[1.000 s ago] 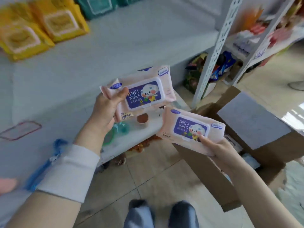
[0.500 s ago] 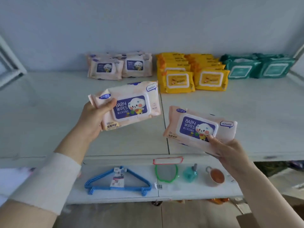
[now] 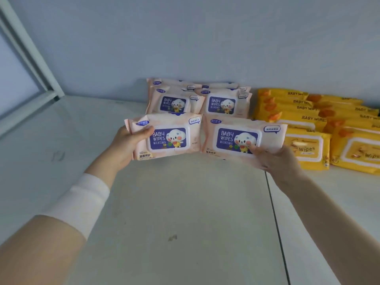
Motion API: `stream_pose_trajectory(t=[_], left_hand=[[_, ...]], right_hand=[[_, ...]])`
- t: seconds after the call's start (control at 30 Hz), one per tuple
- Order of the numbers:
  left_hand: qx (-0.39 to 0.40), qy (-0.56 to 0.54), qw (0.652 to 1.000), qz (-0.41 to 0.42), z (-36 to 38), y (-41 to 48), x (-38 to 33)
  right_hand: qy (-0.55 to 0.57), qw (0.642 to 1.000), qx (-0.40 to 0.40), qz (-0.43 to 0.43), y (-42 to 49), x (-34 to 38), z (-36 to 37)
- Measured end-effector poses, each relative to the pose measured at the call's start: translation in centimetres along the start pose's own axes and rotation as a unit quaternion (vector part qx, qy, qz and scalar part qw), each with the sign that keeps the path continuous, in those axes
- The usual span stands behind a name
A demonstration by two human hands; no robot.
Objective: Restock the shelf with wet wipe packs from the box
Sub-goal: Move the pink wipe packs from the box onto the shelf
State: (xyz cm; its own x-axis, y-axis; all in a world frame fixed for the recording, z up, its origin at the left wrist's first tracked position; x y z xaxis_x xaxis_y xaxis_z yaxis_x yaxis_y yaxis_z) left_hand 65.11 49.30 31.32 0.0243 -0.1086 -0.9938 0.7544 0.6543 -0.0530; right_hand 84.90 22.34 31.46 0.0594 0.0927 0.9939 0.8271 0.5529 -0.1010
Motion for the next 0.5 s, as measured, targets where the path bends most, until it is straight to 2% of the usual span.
stream_pose_trajectory(t=[0.13, 0.23, 0.4, 0.5], left_hand=[[0.023, 0.019, 0.999, -0.026, -1.5, 5.4, 0.3], [0.046, 0.053, 0.997, -0.012, -2.1, 9.0, 0.6], [-0.014, 0.155, 0.988, 0.019, -2.6, 12.5, 0.3], [-0.057, 0.232, 0.969, 0.056, -2.6, 12.9, 0.0]], right_hand=[[-0.039, 0.999, -0.028, 0.013, 4.7, 0.4, 2.3], [-0.092, 0.993, -0.079, 0.0, 7.0, 0.5, 3.3], [-0.219, 0.958, -0.187, 0.017, 8.4, 0.3, 3.5], [-0.292, 0.933, -0.21, 0.0, 8.3, 0.7, 4.4]])
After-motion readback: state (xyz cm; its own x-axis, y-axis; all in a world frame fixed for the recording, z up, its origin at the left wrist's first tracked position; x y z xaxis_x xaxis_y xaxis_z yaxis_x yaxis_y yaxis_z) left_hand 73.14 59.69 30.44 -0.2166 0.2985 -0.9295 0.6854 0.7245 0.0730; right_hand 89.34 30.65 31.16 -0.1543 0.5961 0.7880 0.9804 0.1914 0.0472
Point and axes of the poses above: each hand's wrist, its own y-axis towards the middle knuckle, its own z-axis out of the palm, x = y × z, the point moved 5 cm from there along y, towards the middle knuckle, and after that the axes turned 3 degrees about x, right-handed, at the moved point
